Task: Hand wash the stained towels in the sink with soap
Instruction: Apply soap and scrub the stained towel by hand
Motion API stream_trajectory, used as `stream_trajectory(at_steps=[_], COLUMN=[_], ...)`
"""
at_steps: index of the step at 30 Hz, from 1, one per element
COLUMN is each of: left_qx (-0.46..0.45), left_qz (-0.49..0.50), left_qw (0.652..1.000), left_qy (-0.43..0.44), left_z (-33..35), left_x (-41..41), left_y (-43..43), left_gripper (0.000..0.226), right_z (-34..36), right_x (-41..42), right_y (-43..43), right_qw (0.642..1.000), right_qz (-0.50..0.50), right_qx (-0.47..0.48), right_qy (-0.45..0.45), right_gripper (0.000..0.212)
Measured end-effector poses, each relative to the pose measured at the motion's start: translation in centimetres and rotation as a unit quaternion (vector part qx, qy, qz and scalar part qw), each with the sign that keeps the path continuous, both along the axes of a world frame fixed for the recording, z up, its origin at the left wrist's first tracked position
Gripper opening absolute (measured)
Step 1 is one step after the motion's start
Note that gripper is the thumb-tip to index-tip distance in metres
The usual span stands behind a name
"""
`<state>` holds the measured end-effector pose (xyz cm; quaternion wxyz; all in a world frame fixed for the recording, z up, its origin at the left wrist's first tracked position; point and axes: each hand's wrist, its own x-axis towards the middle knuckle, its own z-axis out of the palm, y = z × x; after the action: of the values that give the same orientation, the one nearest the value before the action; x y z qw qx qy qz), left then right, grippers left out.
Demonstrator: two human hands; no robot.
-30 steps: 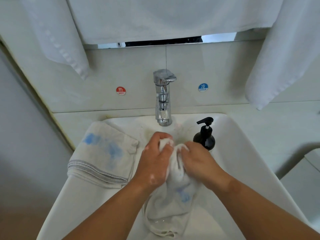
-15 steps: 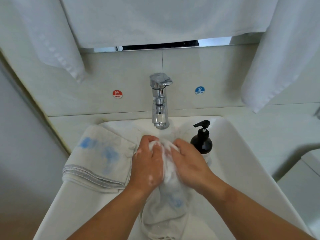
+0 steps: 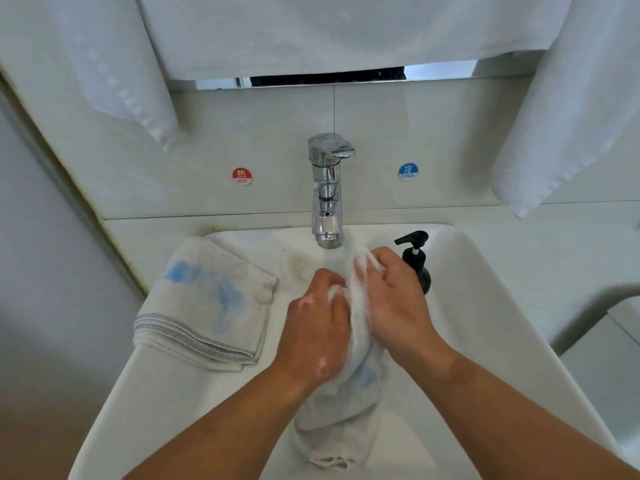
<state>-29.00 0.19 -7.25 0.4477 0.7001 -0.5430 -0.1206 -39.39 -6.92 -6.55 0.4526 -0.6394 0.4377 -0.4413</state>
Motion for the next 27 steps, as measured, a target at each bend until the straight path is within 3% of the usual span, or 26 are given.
stream_trajectory(at_steps=[2, 5, 6, 9, 11, 13, 15, 16, 18, 21, 23, 27], left_qx=[-0.051, -0.126, -0.131, -0.067, 0.004, 0.043, 0.076, 0.108, 0.206, 0.315, 0.312, 0.188], left_qz=[-0.053, -0.091, -0.069, 0.049, 0.079, 0.060, 0.029, 0.012, -0.043, -0.148, -0.155, -0.078], left_qw=[0.997, 0.983, 0.984, 0.994, 0.992, 0.960, 0.895, 0.880, 0.885, 0.881, 0.887, 0.917], left_qy=[0.033, 0.101, 0.098, 0.068, 0.100, 0.269, 0.439, 0.462, 0.414, 0.322, 0.304, 0.342], left_z=[0.6, 1.5, 1.6, 1.0, 0.6, 0.7, 1.2, 1.3, 1.2, 0.9, 0.7, 0.4], left_x=[-0.4, -0.4, -0.1, 1.7, 3.1, 3.9, 4.2, 4.6, 5.5, 6.2, 6.5, 7.3], left_y=[0.6, 1.0, 0.9, -0.4, -0.9, -0.8, -0.4, -0.2, 0.2, 1.1, 1.1, 0.4], left_gripper=[0.012, 0.014, 0.014, 0.012, 0.009, 0.009, 0.032, 0.048, 0.072, 0.073, 0.079, 0.085], right_z=[-0.6, -1.8, -1.8, -0.2, 0.9, 1.0, 0.6, 0.5, 0.1, -0.7, -0.8, -0.8], right_x=[-0.6, -0.9, -0.8, -0.3, -0.3, -0.5, -1.0, -1.2, -1.6, -1.9, -2.0, -2.8], right_y=[-0.4, 0.3, 0.5, 0.7, 0.5, 0.3, 0.0, -0.2, -0.6, -1.1, -1.0, -0.8], right_qw=[0.996, 0.974, 0.971, 0.993, 0.996, 0.993, 0.993, 0.993, 0.993, 0.984, 0.973, 0.923], right_qz=[-0.031, 0.072, 0.097, 0.104, 0.064, 0.036, 0.013, 0.004, 0.011, 0.070, 0.112, 0.215], right_qx=[-0.009, 0.016, 0.015, 0.013, 0.035, 0.065, 0.084, 0.087, 0.094, 0.140, 0.190, 0.314], right_qy=[0.081, 0.213, 0.216, 0.053, -0.058, -0.089, -0.082, -0.075, -0.076, -0.086, -0.071, 0.053], right_gripper=[0.022, 0.027, 0.026, 0.027, 0.028, 0.028, 0.029, 0.028, 0.023, 0.020, 0.027, 0.026])
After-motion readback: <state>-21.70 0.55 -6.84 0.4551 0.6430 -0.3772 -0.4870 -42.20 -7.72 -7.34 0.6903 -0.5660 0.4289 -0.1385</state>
